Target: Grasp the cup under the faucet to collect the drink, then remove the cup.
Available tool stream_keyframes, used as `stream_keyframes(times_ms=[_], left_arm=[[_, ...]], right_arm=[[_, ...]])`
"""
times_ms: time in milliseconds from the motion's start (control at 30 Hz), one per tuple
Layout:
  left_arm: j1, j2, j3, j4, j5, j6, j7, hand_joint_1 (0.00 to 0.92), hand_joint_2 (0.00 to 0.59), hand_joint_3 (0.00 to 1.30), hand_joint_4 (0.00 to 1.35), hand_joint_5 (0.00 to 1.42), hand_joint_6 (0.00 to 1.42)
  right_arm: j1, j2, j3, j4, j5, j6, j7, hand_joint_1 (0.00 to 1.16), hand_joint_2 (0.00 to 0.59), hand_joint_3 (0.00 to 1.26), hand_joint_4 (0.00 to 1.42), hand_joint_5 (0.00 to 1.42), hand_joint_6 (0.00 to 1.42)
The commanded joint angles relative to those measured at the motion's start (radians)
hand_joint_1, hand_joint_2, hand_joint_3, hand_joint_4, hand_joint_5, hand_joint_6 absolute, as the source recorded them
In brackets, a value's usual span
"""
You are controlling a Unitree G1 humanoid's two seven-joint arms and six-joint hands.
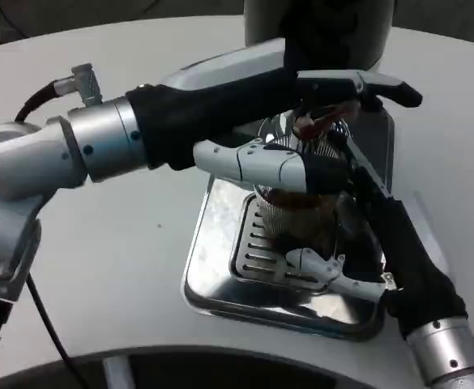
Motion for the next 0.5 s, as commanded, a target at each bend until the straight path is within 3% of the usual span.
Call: stream_keyframes(times_ms=[33, 500], left_arm=[[0.033, 0.024, -0.006, -0.001, 0.018, 0.02, -0.027, 0.0, 0.09, 0.17, 0.09, 0.14, 0.14], [0.037, 0.03, -0.002, -0.007, 0.016, 0.022, -0.031, 0.0, 0.091, 0.17, 0.1, 0.15, 0.14]], right_arm=[[-0.01, 0.015, 0.013, 0.02, -0.001, -0.019, -0.013, 0.84, 0.195, 0.07, 0.11, 0.18, 0.02], [-0.04, 0.032, 0.028, 0.055, -0.022, -0.004, -0.044, 0.84, 0.195, 0.08, 0.11, 0.18, 0.02]])
